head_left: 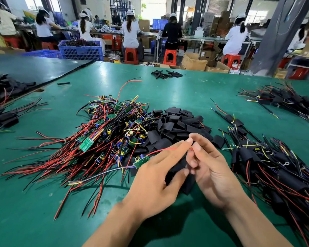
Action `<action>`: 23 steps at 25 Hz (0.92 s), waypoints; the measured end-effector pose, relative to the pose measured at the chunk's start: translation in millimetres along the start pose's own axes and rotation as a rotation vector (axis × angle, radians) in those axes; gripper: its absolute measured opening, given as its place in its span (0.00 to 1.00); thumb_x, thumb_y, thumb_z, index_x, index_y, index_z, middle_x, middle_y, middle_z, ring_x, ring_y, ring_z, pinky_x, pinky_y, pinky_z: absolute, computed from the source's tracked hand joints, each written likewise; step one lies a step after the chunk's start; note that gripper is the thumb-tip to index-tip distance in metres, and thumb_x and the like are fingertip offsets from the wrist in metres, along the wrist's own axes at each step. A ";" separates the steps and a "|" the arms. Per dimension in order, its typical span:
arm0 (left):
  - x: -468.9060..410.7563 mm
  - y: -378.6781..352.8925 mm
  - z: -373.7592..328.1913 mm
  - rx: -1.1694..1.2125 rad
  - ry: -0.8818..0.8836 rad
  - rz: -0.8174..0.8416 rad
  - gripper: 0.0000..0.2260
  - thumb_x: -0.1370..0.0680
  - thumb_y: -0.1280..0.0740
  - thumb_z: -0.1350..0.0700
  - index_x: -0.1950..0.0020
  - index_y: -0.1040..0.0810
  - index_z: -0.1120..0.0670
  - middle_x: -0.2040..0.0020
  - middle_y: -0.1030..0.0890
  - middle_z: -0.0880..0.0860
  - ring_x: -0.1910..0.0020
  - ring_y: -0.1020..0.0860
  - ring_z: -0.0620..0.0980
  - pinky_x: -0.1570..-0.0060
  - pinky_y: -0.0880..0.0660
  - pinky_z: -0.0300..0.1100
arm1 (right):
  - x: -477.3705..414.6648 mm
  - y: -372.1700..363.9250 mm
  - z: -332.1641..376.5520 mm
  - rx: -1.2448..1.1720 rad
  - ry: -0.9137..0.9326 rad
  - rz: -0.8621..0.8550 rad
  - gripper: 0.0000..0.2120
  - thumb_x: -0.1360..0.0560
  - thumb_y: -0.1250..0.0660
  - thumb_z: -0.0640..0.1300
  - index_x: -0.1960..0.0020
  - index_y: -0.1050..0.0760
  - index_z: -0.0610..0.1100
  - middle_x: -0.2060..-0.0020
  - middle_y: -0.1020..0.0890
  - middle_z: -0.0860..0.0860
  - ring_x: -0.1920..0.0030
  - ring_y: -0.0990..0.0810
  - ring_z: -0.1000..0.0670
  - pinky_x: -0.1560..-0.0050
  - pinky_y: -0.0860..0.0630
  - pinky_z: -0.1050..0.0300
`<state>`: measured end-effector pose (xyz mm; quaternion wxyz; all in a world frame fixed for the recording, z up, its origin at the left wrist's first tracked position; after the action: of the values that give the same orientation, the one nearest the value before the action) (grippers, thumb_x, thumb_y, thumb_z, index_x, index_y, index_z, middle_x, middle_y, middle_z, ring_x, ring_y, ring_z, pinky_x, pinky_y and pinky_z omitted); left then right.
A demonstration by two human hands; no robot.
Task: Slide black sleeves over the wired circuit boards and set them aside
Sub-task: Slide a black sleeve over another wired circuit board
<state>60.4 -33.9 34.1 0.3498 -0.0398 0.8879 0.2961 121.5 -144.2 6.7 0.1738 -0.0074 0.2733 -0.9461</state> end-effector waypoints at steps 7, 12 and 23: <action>10.4 0.6 23.8 0.180 0.277 -0.106 0.21 0.19 0.36 0.48 0.28 0.36 0.33 0.60 0.15 0.42 0.69 0.17 0.42 0.61 0.23 0.34 | -3.7 7.2 15.1 -0.146 0.052 -0.043 0.10 0.28 0.33 0.44 0.52 0.15 0.52 0.65 0.21 0.53 0.74 0.33 0.57 0.72 0.37 0.66; 16.5 -13.7 41.3 0.191 0.460 -0.011 0.09 0.18 0.38 0.49 0.41 0.27 0.36 0.69 0.17 0.46 0.82 0.24 0.49 0.78 0.28 0.35 | -3.5 7.8 12.1 -0.149 0.035 -0.025 0.10 0.28 0.33 0.45 0.51 0.15 0.52 0.65 0.21 0.53 0.74 0.33 0.57 0.73 0.37 0.66; 10.0 5.3 33.9 -0.026 0.327 -0.133 0.10 0.17 0.44 0.47 0.38 0.28 0.39 0.69 0.22 0.44 0.72 0.25 0.45 0.67 0.28 0.40 | 8.6 -13.1 -26.5 -0.038 -0.265 0.268 0.49 0.41 0.22 0.69 0.30 0.28 0.40 0.57 0.23 0.50 0.72 0.34 0.56 0.70 0.45 0.62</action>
<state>71.6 -9.4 10.6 0.2191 -0.1507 0.9244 0.2734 106.3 -123.0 -9.7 0.3328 -0.0988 0.2642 -0.8998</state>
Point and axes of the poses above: each hand's wrist, its own x-axis away from the middle knuckle, its own y-axis out of the back of the hand, z = x × y, the point moved 8 cm from there along -x, towards the middle knuckle
